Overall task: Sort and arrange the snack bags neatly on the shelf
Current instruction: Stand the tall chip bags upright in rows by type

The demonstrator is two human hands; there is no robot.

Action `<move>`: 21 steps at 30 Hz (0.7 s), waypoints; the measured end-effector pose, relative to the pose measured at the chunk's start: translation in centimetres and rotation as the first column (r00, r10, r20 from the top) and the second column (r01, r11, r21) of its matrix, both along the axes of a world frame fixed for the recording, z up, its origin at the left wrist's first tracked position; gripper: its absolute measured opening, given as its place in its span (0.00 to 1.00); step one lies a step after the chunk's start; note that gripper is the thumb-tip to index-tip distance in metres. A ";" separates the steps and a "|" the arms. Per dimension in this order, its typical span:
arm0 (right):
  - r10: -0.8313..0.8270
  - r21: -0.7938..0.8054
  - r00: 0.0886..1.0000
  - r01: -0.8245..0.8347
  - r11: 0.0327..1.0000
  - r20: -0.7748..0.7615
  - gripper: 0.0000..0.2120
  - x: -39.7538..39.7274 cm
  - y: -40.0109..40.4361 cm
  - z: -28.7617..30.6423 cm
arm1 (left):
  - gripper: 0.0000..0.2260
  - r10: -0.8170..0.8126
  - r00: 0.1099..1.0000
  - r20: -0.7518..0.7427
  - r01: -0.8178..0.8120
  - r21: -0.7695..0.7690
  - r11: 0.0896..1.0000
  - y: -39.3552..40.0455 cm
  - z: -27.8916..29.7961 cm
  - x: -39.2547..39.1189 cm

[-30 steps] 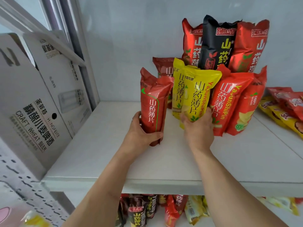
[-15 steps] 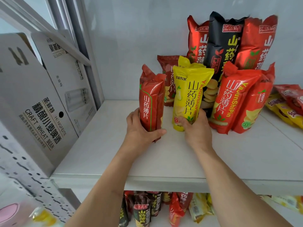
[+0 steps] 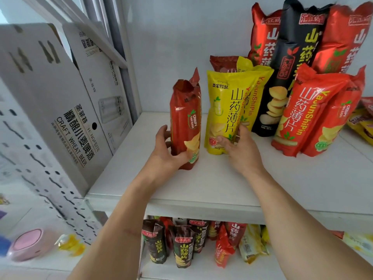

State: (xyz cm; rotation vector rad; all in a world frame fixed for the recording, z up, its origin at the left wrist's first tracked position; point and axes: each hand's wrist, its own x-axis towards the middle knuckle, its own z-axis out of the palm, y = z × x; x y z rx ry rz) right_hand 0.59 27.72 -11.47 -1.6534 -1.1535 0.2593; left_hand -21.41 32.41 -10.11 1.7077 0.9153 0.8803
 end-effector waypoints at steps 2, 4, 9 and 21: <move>0.038 -0.008 0.999 -0.038 0.999 0.002 0.28 -0.9 0.5 0.0 | 0.48 0.038 0.996 -0.079 -0.035 0.040 0.999 0.1 0.1 -0.4; 0.073 -0.017 0.997 -0.073 0.997 -0.010 0.27 -1.8 0.8 0.2 | 0.44 0.094 0.987 -0.131 -0.084 0.079 0.993 0.3 0.2 -1.1; 0.175 -0.033 0.984 -0.177 0.984 -0.040 0.30 -4.1 2.3 0.3 | 0.34 0.120 0.989 -0.090 -0.115 0.056 0.992 0.6 0.2 -3.4; 0.366 -0.051 0.924 -0.373 0.926 -0.112 0.33 -8.8 4.2 0.9 | 0.42 0.213 0.977 0.011 -0.212 -0.040 0.976 0.6 0.5 -9.1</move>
